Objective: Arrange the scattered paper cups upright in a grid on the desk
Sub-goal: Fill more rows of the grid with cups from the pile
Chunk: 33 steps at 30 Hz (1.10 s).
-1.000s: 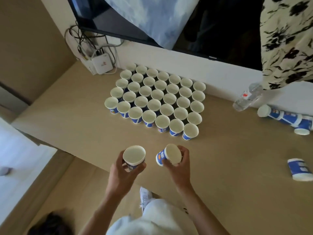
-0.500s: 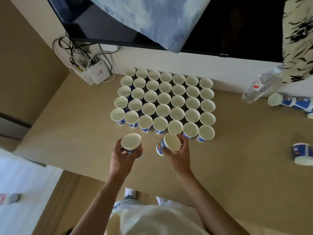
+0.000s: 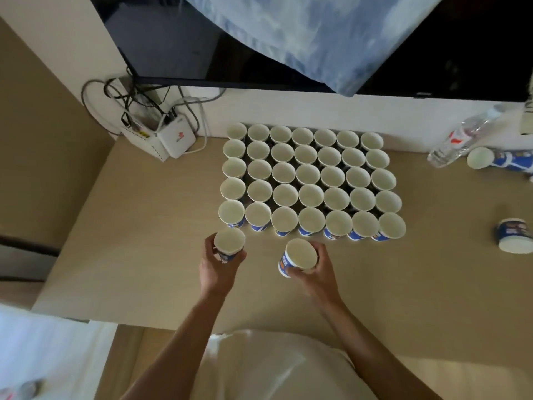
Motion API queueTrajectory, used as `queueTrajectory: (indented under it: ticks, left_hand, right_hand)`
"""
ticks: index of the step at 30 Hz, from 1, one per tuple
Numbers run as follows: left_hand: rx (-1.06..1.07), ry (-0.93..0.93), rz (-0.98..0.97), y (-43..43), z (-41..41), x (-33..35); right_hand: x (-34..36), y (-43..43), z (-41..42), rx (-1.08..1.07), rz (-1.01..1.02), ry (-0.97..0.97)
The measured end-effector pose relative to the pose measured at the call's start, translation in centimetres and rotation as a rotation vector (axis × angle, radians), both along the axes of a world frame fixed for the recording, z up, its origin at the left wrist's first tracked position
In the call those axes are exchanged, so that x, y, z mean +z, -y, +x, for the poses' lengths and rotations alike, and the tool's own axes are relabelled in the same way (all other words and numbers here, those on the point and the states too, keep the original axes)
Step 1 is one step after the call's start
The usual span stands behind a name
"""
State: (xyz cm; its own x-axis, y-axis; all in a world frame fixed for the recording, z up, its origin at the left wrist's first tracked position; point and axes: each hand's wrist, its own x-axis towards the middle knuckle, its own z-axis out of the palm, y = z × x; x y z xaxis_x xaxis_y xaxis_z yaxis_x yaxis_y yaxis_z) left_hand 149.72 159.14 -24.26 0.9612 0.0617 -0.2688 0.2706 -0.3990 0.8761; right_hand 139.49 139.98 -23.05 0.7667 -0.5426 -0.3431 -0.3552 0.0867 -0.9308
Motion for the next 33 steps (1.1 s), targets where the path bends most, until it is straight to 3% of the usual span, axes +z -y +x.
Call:
queueTrajectory:
  ticks: [11,33]
  left_hand:
    - [-0.129,-0.018,0.056,-2.0,2.2,-4.6]
    - [-0.192,0.159,0.087,-1.0,4.3,-7.1]
  right_hand:
    - [-1.7,-5.8,2.0,-0.032,-0.094,-0.097]
    - [-3.7,-6.2,1.7,0.024,-0.293,-0.182]
